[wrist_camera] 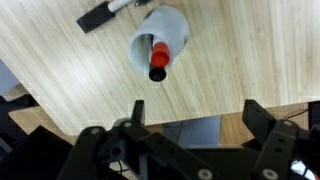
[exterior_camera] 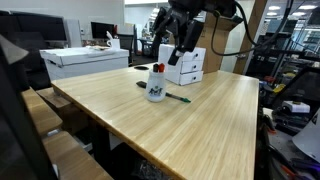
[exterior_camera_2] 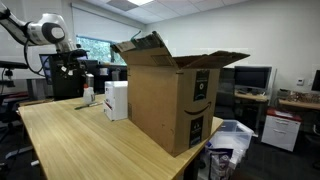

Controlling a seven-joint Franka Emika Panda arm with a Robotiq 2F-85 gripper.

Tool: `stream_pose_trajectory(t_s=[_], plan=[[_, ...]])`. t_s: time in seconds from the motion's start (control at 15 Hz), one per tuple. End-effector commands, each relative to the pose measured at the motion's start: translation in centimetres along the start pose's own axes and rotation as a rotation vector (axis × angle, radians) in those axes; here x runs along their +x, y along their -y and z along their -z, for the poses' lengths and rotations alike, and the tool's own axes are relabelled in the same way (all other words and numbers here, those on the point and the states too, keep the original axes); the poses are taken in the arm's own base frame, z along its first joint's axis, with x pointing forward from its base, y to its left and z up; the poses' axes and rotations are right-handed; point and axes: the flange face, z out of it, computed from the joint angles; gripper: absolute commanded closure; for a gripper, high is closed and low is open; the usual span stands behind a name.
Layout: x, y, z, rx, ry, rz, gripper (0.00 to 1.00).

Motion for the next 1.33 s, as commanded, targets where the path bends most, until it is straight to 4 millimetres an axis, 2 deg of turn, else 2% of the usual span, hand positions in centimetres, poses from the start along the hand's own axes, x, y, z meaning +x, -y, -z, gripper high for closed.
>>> stream_pose_trajectory(t_s=[0.0, 0.27, 0.4, 0.67, 1.0, 1.27], plan=[[-0.8, -1.3, 0.2, -0.039, 0.093, -0.033, 0.00], [-2.3, -2.7, 0.1, 0.022, 0.178, -0.134, 0.00], [-3.4, -3.5, -0.1, 0.088, 0.185, -0.248, 0.00], [-5.6, -4.6, -0.8, 0.130, 0.123, -0.454, 0.00], [-8.3, -4.7, -2.8, 0.094, 0.029, -0.680, 0.00], [-10.0, -4.0, -4.2, 0.014, -0.032, -0.839, 0.00]])
